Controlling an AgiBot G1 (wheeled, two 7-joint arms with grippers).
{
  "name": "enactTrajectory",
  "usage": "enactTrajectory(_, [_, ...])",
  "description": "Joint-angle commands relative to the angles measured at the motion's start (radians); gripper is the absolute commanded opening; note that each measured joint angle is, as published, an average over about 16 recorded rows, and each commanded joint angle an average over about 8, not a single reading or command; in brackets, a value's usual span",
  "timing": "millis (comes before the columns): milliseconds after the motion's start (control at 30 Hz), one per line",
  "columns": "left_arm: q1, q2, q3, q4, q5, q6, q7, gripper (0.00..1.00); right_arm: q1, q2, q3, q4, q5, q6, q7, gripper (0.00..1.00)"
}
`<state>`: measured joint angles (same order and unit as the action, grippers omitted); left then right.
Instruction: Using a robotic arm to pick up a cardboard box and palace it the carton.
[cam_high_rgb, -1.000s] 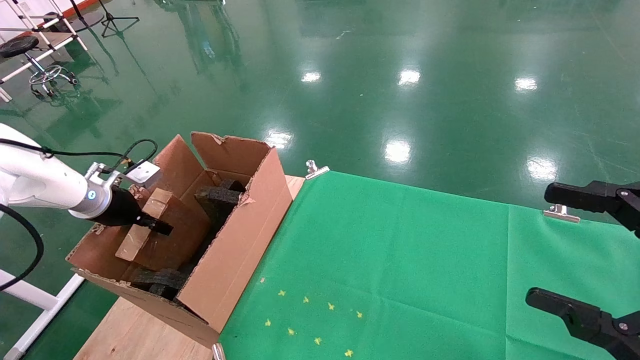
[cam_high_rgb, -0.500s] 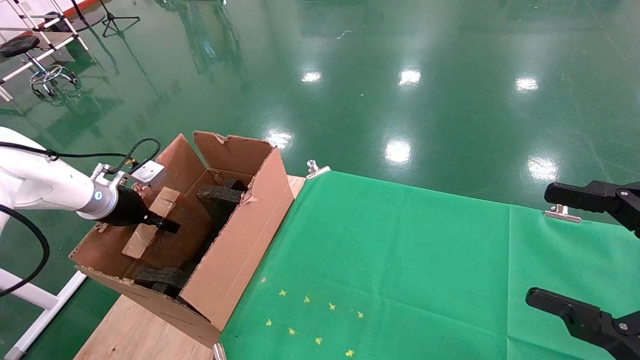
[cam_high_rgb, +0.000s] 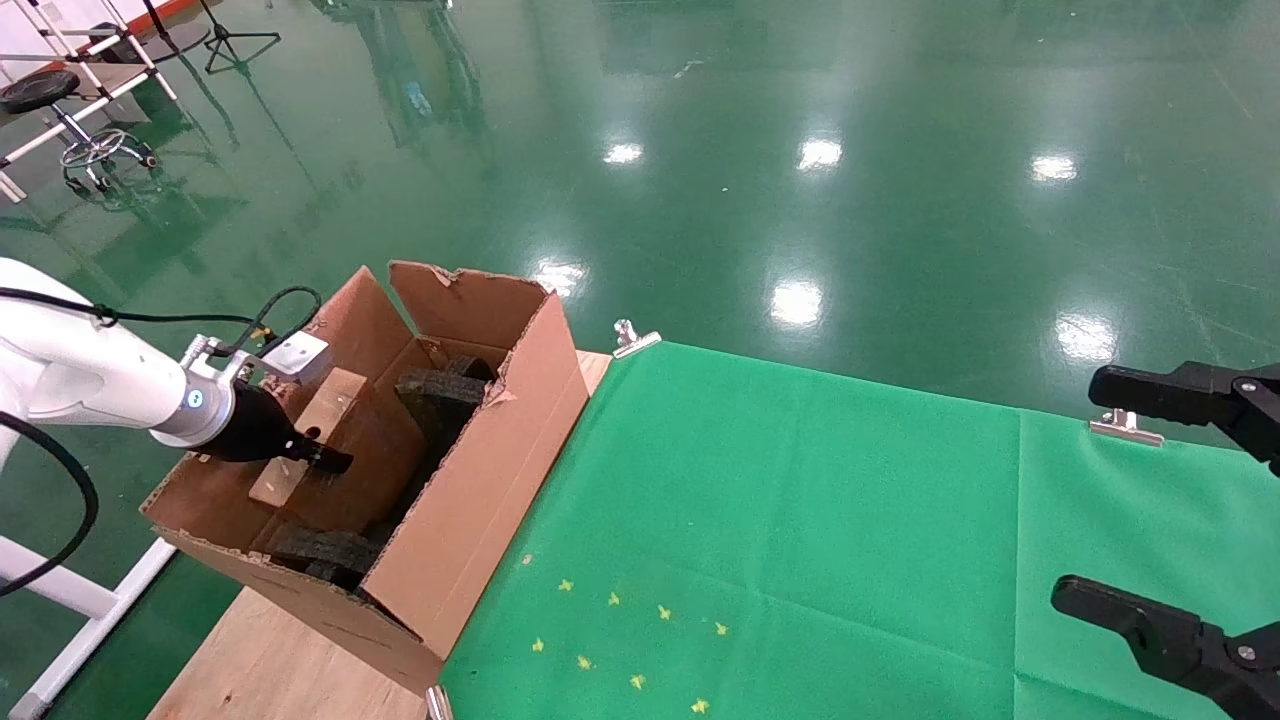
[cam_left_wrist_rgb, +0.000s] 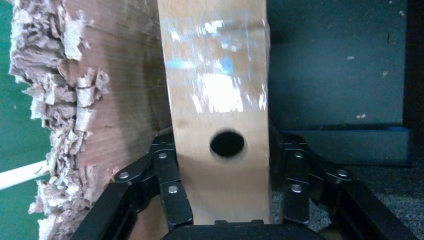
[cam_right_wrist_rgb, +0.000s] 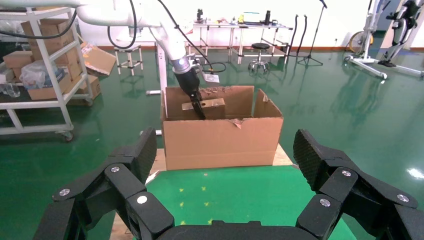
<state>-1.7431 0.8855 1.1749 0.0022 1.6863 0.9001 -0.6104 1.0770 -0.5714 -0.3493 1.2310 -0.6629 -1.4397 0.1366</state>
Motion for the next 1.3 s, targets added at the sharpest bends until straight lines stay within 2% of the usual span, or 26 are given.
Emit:
enactTrajectory(33, [0.0,-0.001,0.001,0.001,0.002,0.002,0.001,1.0,0.0,0.0,0.0,0.0,0.0,0.0,0.0,1.0])
enactTrajectory(233, [-0.035,0.0,0.007,-0.011,0.011,-0.032,0.003,1.0,0.0,0.0,0.0,0.0,0.0,0.0,0.0,1.0])
enactTrajectory(367, [-0.072,-0.029,-0.016,-0.061,-0.023,-0.012,0.041,1.0,0.0,0.0,0.0,0.0,0.0,0.0,0.0,1.0])
enactTrajectory(567, [-0.119,-0.141,-0.097,-0.227,-0.152,0.131,0.123,1.0,0.0,0.0,0.0,0.0,0.0,0.0,0.0,1.0])
enactTrajectory(800, [-0.135,-0.229,-0.143,-0.458,-0.255,0.325,0.077,1.0,0.0,0.0,0.0,0.0,0.0,0.0,0.0,1.0])
enactTrajectory(967, [-0.139,-0.247,-0.147,-0.541,-0.276,0.388,0.054,1.0,0.0,0.0,0.0,0.0,0.0,0.0,0.0,1.0])
enactTrajectory(1300, [-0.103,-0.24,-0.174,-0.54,-0.294,0.374,0.079,1.0,0.0,0.0,0.0,0.0,0.0,0.0,0.0,1.0])
